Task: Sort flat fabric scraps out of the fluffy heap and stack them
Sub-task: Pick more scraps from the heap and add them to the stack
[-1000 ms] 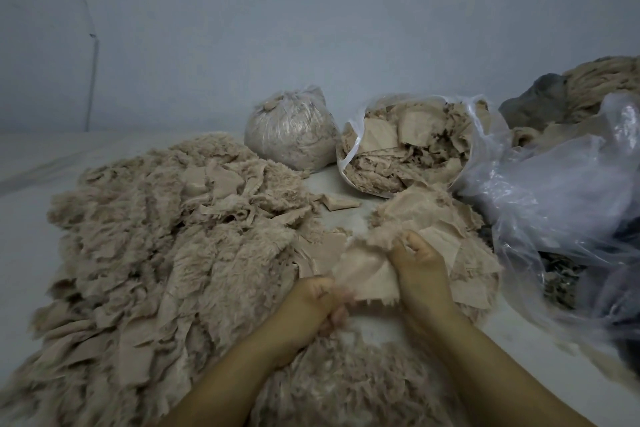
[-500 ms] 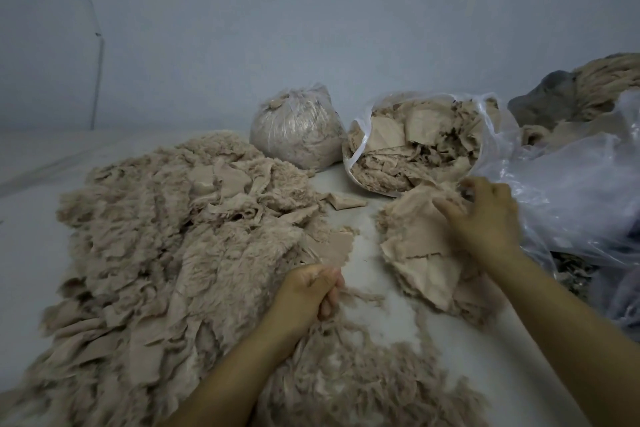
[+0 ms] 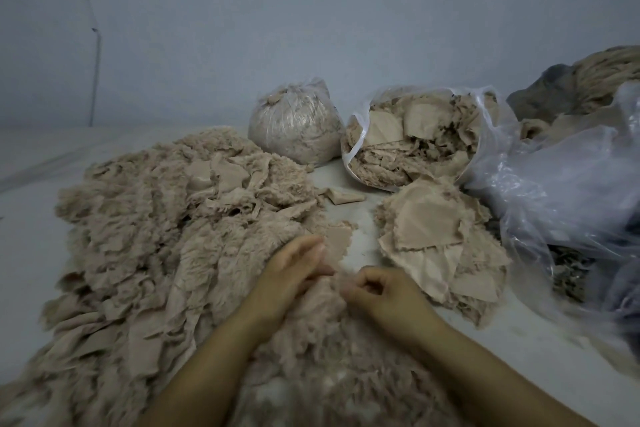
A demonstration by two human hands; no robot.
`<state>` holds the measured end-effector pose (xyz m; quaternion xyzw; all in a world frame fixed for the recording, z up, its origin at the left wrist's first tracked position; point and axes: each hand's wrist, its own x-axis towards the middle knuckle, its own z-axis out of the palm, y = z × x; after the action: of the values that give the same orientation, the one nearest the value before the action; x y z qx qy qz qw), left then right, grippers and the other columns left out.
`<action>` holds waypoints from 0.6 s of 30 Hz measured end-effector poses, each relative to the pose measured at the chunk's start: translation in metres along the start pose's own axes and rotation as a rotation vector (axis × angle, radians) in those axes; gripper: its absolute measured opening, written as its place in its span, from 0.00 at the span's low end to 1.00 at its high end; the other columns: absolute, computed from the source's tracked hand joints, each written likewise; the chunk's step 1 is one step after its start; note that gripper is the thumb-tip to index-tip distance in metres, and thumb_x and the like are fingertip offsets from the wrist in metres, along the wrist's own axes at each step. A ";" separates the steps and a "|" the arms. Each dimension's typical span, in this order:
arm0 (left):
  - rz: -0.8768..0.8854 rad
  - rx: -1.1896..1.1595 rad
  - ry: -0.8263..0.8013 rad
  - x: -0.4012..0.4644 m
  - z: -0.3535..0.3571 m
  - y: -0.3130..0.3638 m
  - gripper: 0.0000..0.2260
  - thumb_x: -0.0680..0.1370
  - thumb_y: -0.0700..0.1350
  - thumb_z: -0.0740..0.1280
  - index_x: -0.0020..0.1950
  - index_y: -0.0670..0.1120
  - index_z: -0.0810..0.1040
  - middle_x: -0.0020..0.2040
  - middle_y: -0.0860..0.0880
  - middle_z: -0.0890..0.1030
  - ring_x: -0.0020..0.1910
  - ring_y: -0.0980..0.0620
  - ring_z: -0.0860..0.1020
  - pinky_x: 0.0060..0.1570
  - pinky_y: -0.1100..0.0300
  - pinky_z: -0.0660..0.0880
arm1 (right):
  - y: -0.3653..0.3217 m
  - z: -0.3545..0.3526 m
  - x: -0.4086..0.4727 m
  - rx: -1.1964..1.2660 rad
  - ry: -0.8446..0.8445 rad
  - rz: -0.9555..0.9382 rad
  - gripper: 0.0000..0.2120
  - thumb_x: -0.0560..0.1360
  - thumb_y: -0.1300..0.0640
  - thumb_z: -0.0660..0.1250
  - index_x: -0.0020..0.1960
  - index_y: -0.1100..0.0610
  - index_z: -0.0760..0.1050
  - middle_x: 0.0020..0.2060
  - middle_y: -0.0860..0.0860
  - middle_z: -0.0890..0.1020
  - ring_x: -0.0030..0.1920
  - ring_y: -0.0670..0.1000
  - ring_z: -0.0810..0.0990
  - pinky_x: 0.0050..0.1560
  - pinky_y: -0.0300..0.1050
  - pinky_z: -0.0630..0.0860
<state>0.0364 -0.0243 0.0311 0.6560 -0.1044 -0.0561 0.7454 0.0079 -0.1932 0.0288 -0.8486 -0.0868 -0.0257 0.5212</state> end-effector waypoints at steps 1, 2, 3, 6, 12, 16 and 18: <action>0.030 0.106 -0.025 -0.001 -0.004 0.003 0.12 0.73 0.48 0.68 0.56 0.52 0.77 0.53 0.51 0.82 0.50 0.56 0.82 0.47 0.65 0.76 | 0.004 -0.006 0.000 0.076 0.015 0.040 0.12 0.74 0.54 0.71 0.33 0.57 0.77 0.26 0.45 0.74 0.29 0.42 0.70 0.33 0.36 0.68; 0.053 0.199 -0.048 -0.002 -0.008 0.004 0.12 0.73 0.44 0.70 0.56 0.52 0.76 0.52 0.51 0.82 0.49 0.59 0.81 0.46 0.68 0.75 | 0.007 -0.010 0.000 0.134 0.023 0.079 0.12 0.74 0.55 0.71 0.33 0.56 0.76 0.26 0.46 0.73 0.29 0.44 0.69 0.32 0.37 0.67; 0.063 0.300 -0.071 -0.002 -0.012 0.005 0.15 0.72 0.41 0.72 0.57 0.51 0.76 0.52 0.50 0.81 0.47 0.62 0.80 0.46 0.70 0.75 | 0.010 -0.012 -0.001 0.184 0.032 0.110 0.12 0.75 0.56 0.70 0.33 0.56 0.75 0.27 0.48 0.72 0.29 0.46 0.68 0.30 0.37 0.66; 0.010 0.739 -0.191 -0.002 -0.020 0.003 0.23 0.70 0.46 0.75 0.63 0.52 0.73 0.52 0.55 0.77 0.46 0.63 0.76 0.48 0.73 0.72 | 0.014 -0.017 0.001 0.310 0.095 0.148 0.11 0.77 0.58 0.66 0.37 0.58 0.74 0.28 0.51 0.73 0.30 0.47 0.68 0.29 0.37 0.66; 0.107 0.734 -0.152 -0.001 -0.022 0.001 0.11 0.74 0.43 0.71 0.34 0.56 0.77 0.32 0.60 0.76 0.33 0.64 0.73 0.38 0.66 0.69 | 0.014 -0.026 0.002 0.460 -0.122 0.196 0.14 0.77 0.61 0.65 0.33 0.56 0.73 0.29 0.50 0.74 0.30 0.47 0.71 0.30 0.38 0.68; 0.072 0.502 -0.252 -0.004 -0.023 0.007 0.10 0.75 0.38 0.69 0.35 0.47 0.74 0.31 0.55 0.74 0.31 0.61 0.71 0.34 0.68 0.67 | 0.015 -0.024 0.006 0.532 -0.040 0.208 0.13 0.77 0.65 0.64 0.33 0.60 0.71 0.47 0.51 0.82 0.32 0.50 0.77 0.36 0.42 0.78; 0.034 0.376 -0.291 -0.006 -0.025 0.012 0.08 0.74 0.39 0.70 0.36 0.45 0.74 0.30 0.54 0.74 0.29 0.60 0.70 0.32 0.69 0.68 | 0.015 -0.023 0.007 0.592 -0.004 0.200 0.13 0.78 0.65 0.63 0.34 0.61 0.69 0.42 0.54 0.82 0.30 0.51 0.79 0.36 0.44 0.80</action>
<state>0.0356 0.0028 0.0394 0.7665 -0.2301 -0.1171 0.5881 0.0182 -0.2194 0.0266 -0.6644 -0.0074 0.0538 0.7454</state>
